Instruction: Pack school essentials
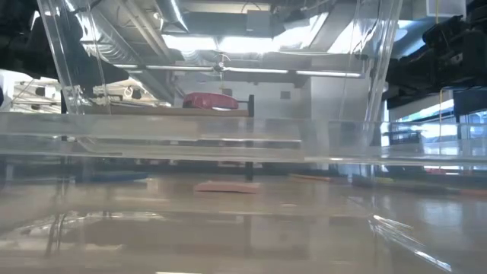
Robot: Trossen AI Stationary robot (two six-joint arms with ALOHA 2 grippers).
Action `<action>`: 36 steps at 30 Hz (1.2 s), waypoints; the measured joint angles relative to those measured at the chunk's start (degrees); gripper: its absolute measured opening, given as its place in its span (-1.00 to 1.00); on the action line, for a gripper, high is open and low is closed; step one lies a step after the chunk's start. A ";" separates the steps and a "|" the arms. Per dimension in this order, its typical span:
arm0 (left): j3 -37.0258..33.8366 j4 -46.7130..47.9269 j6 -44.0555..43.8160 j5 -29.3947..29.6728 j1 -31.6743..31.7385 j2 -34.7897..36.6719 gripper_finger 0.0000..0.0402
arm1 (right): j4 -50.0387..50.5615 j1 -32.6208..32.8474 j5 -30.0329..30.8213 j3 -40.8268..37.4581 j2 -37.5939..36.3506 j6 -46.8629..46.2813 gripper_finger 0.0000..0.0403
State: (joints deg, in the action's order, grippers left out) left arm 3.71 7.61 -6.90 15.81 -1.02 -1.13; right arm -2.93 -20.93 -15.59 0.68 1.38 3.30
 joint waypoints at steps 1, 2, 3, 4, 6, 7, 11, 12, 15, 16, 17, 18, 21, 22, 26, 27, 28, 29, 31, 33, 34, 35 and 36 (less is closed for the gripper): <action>0.00 -0.01 0.00 -0.02 -0.01 0.00 -1.00 | 0.01 -0.02 0.02 0.01 0.01 -0.01 -0.92; 0.01 -0.02 0.00 0.00 0.00 0.00 -1.00 | 0.00 0.00 0.01 0.01 0.00 0.01 -0.92; -0.01 -0.01 0.00 -0.01 -0.01 0.01 -1.00 | -0.01 -0.02 0.02 0.01 0.01 -0.01 -0.92; 0.00 -0.01 0.00 -0.01 -0.01 0.01 -1.00 | -0.01 0.00 0.01 -0.01 -0.01 -0.01 -0.92; 0.01 0.00 0.00 -0.01 -0.01 0.01 -1.00 | -0.01 -0.01 0.00 -0.01 0.01 0.01 -0.92; 0.00 0.00 0.00 -0.02 0.00 0.00 -1.00 | -0.01 -0.02 0.00 0.00 0.00 0.00 -0.92; 0.01 -0.01 0.00 -0.01 -0.02 0.01 -1.00 | -0.01 0.00 0.02 0.01 0.01 0.01 -0.92; 0.00 0.00 0.00 -0.02 -0.02 0.01 -1.00 | -0.01 -0.02 0.02 0.00 0.00 0.00 -0.92; 0.00 0.00 0.00 -0.01 -0.01 0.00 -1.00 | -0.01 0.00 0.02 0.01 0.01 -0.01 -0.92; -0.01 -0.01 0.00 0.00 -0.02 0.00 -1.00 | 0.00 0.00 0.01 0.01 0.01 -0.01 -0.92; 0.01 0.00 0.00 -0.02 -0.01 0.02 -1.00 | -0.01 -0.02 0.00 -0.01 -0.01 0.01 -0.92; 0.01 0.00 0.00 -0.02 -0.02 0.00 -1.00 | 0.00 -0.01 0.01 0.01 0.00 -0.01 -0.92; 0.01 -0.02 0.00 -0.02 -0.01 0.01 -1.00 | -0.01 -0.01 0.00 0.01 -0.01 -0.30 -0.92; 0.00 -0.02 0.00 0.00 -0.01 0.00 -1.00 | -0.01 0.00 0.00 0.00 0.01 -1.38 -0.92; -0.01 0.00 0.00 0.00 -0.02 0.00 -1.00 | -0.84 0.00 -0.02 0.01 0.01 -7.21 -0.92; -0.01 -0.02 0.00 -0.02 0.00 0.02 -1.00 | -1.39 0.00 -0.12 0.00 0.01 -8.10 -0.92; 0.01 0.00 0.00 0.00 -0.02 0.00 -1.00 | -2.28 -0.01 -0.42 0.01 0.01 -9.20 -0.92; -0.01 0.00 0.00 -0.02 0.00 0.00 -1.00 | -3.58 0.00 -0.92 0.01 0.01 -9.84 -0.92; 0.01 0.00 0.00 -0.01 -0.02 0.02 -1.00 | -6.58 0.00 -1.00 -0.01 0.01 -10.35 -0.92; 0.00 -0.01 0.00 -0.02 0.00 0.02 -1.00 | -10.24 0.00 -0.96 0.01 0.01 -10.35 -0.92; 0.00 -0.01 0.00 -0.01 -0.01 0.02 -1.00 | -12.08 0.00 -0.97 0.01 -0.01 -10.30 -0.92; -0.01 0.00 0.00 -0.02 0.00 0.02 -1.00 | -13.51 0.00 -0.96 0.04 -0.01 -10.30 -0.92; 0.01 0.00 0.00 -0.01 0.00 0.00 -1.00 | -14.05 0.00 -0.96 0.21 -0.01 -10.30 -0.92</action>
State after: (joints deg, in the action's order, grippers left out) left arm 3.73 7.61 -6.90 15.81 -1.02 -1.13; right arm -16.98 -20.93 -16.56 0.89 1.37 -7.01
